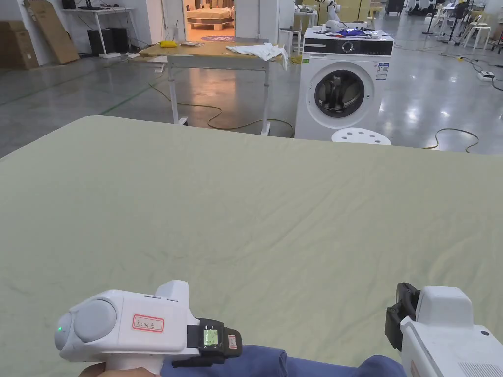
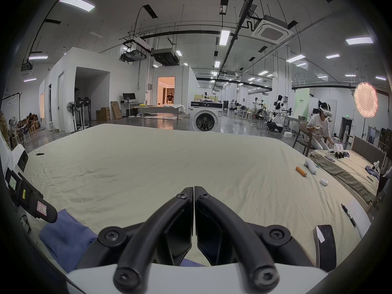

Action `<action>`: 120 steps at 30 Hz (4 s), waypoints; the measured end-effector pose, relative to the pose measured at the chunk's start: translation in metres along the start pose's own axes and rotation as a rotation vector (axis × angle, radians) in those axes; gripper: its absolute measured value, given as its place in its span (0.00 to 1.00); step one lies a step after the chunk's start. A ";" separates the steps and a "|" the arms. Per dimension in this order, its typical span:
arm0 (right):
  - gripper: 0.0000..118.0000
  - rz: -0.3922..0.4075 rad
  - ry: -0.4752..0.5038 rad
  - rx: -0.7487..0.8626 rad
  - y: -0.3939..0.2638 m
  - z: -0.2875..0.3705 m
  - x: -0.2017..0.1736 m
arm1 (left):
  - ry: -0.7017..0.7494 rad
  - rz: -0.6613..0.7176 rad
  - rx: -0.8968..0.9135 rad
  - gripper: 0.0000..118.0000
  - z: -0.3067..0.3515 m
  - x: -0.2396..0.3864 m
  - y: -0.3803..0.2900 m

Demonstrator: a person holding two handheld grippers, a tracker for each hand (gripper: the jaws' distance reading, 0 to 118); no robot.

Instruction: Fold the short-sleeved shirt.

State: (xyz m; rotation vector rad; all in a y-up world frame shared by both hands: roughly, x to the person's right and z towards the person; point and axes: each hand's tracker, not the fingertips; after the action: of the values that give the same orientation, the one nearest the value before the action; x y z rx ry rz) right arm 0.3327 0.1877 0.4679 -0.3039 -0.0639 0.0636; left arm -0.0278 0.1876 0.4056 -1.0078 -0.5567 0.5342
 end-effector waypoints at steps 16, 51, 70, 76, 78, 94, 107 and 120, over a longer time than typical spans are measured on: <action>0.00 0.015 0.003 -0.028 -0.010 -0.001 -0.003 | -0.013 -0.079 -0.277 0.03 -0.094 0.016 -0.063; 0.00 -0.009 0.042 0.018 0.002 0.001 -0.011 | -0.226 0.208 -0.093 0.22 -0.013 -0.173 -0.024; 0.00 0.001 0.040 0.013 0.003 0.001 -0.007 | 0.213 -0.047 0.070 0.06 0.139 -0.037 0.009; 0.00 -0.007 0.050 0.011 0.002 0.001 -0.009 | 0.311 -0.187 0.025 0.06 0.125 0.014 0.014; 0.00 -0.010 0.051 0.011 0.000 0.001 -0.009 | 0.323 -0.221 0.005 0.06 0.109 0.038 0.012; 0.00 -0.025 0.021 -0.001 -0.008 0.006 0.004 | 0.217 -0.355 -0.224 0.07 -0.062 0.134 -0.025; 0.00 -0.031 -0.013 -0.013 -0.012 0.010 0.016 | 0.083 -0.264 -0.219 0.53 -0.084 0.128 -0.036; 0.00 -0.035 -0.016 -0.020 -0.018 0.012 0.017 | 0.018 -0.167 -0.246 0.13 -0.109 0.092 -0.042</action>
State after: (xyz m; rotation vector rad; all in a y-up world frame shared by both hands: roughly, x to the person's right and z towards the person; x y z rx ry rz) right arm 0.3494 0.1754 0.4859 -0.3223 -0.0860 0.0311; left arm 0.1182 0.1604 0.4136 -1.1856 -0.6955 0.3128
